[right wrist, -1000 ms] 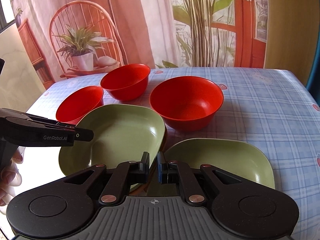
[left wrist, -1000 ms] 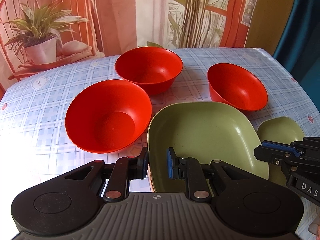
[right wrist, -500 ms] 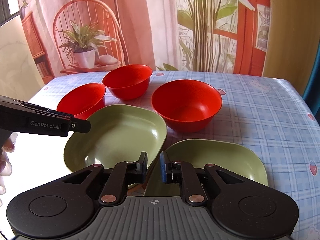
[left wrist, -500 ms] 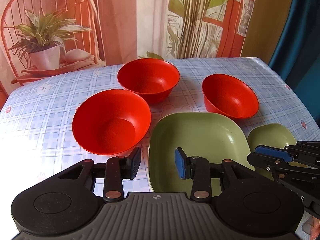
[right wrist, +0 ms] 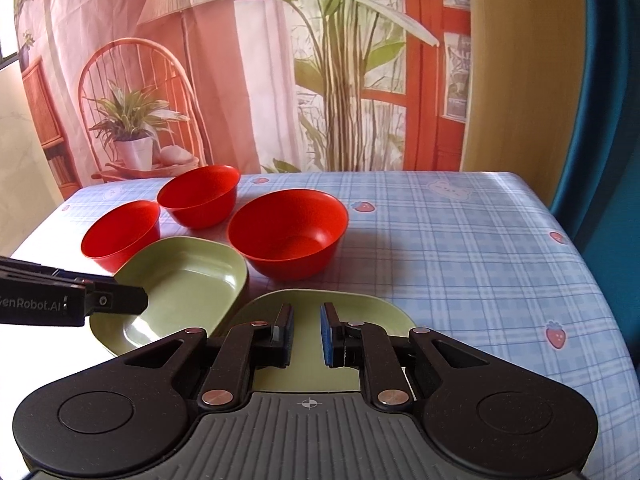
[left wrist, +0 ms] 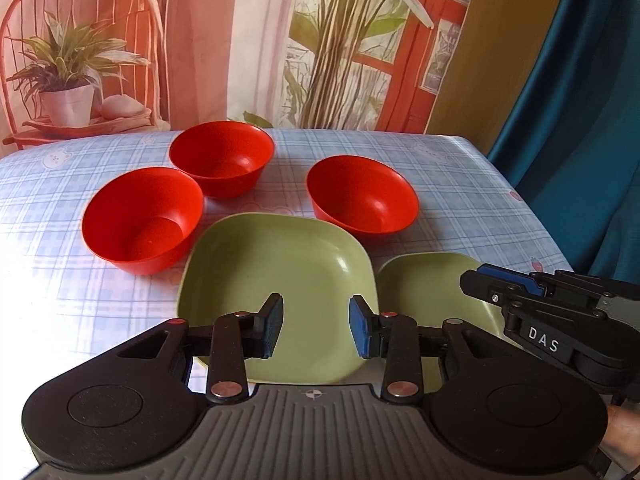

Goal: Organize plates and bowls

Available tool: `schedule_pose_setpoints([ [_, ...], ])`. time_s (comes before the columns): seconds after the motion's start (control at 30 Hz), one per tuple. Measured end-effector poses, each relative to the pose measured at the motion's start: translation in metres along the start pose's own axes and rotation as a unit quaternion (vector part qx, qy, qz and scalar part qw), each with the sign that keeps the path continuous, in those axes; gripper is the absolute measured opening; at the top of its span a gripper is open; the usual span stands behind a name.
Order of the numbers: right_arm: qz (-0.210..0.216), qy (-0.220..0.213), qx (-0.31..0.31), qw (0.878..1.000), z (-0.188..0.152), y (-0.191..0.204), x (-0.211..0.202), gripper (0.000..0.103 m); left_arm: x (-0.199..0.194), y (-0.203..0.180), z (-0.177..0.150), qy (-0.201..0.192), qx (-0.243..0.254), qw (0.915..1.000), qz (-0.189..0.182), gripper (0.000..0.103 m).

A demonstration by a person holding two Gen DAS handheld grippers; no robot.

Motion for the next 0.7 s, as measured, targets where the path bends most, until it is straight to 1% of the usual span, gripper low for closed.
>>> schedule_pose_setpoints([
  [0.1, -0.009, -0.006, 0.012, 1.000, -0.006, -0.015, -0.004, 0.014, 0.006, -0.017, -0.009, 0.016, -0.009, 0.9993, -0.031, 0.025],
  [0.17, -0.013, -0.006, 0.020, 1.000, -0.011, -0.023, -0.005, 0.014, 0.010, -0.027, -0.015, 0.024, -0.015, 0.9983, -0.050, 0.025],
  [0.3, -0.019, 0.000, 0.034, 0.999, -0.021, -0.036, -0.004, 0.014, 0.019, -0.040, -0.025, 0.042, -0.014, 0.9972, -0.060, 0.024],
  [0.37, -0.021, 0.000, 0.041, 0.999, -0.025, -0.040, -0.004, 0.014, 0.023, -0.041, -0.027, 0.051, -0.018, 0.9968, -0.059, 0.024],
  [0.53, -0.024, 0.006, 0.053, 0.998, -0.032, -0.049, 0.001, 0.015, 0.032, -0.041, -0.027, 0.059, -0.023, 0.9973, -0.037, 0.024],
  [0.7, -0.030, 0.009, 0.062, 0.998, -0.036, -0.055, 0.005, 0.015, 0.041, -0.039, -0.028, 0.068, -0.029, 0.9969, -0.027, 0.024],
])
Point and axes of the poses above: each gripper's, at about its wrist camera, not at the fingertips, and x roughly the way its jaws point, y to its left, z to its top, the point moved 6 cm from there along x, roughly the way its jaws point, and after that the axes turned 14 degrees about y, right-handed, at the moved point
